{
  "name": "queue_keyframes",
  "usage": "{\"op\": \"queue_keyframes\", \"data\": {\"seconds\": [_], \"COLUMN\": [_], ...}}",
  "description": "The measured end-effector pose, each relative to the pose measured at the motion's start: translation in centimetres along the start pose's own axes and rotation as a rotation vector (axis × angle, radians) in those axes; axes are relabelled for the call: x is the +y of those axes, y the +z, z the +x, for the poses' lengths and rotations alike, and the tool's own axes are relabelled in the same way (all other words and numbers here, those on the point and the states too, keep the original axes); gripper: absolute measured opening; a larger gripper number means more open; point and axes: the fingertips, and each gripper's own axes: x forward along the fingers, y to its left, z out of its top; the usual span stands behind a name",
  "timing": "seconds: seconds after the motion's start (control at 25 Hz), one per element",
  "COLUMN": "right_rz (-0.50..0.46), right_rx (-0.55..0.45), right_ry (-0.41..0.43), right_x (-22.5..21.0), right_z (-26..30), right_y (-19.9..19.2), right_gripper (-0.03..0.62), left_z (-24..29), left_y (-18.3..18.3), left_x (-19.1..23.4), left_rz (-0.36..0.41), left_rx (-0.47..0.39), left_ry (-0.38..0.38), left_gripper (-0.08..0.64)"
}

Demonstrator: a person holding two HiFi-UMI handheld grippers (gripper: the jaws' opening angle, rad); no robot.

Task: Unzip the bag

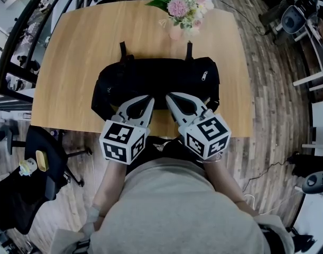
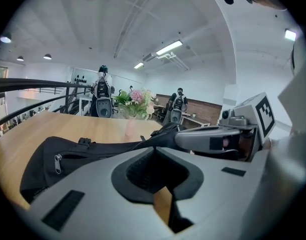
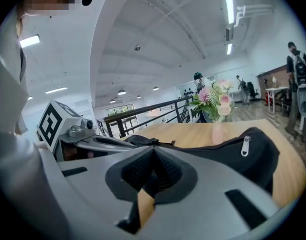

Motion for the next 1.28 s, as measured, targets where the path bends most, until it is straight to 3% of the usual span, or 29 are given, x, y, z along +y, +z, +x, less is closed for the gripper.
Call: {"op": "queue_keyframes", "data": {"seconds": [0.4,0.72,1.28], "right_rz": [-0.014,-0.014,-0.022], "right_rx": [0.074,0.094,0.091], "right_ry": [0.005,0.034,0.025], "right_x": [0.5,1.1,1.0], "right_z": [0.3,0.7,0.7], "right_y": [-1.7,-2.5,-2.5], "right_gripper": [0.006,0.006,0.006], "left_z": [0.2,0.0,-0.4], "left_y": [-1.1,-2.2,-2.5], "left_x": [0.0,0.4,0.0], "left_rz": [0.065,0.016,0.025], "left_rx": [0.092,0.121,0.126], "left_ry": [0.029,0.017,-0.001], "left_gripper": [0.018,0.018,0.018]}}
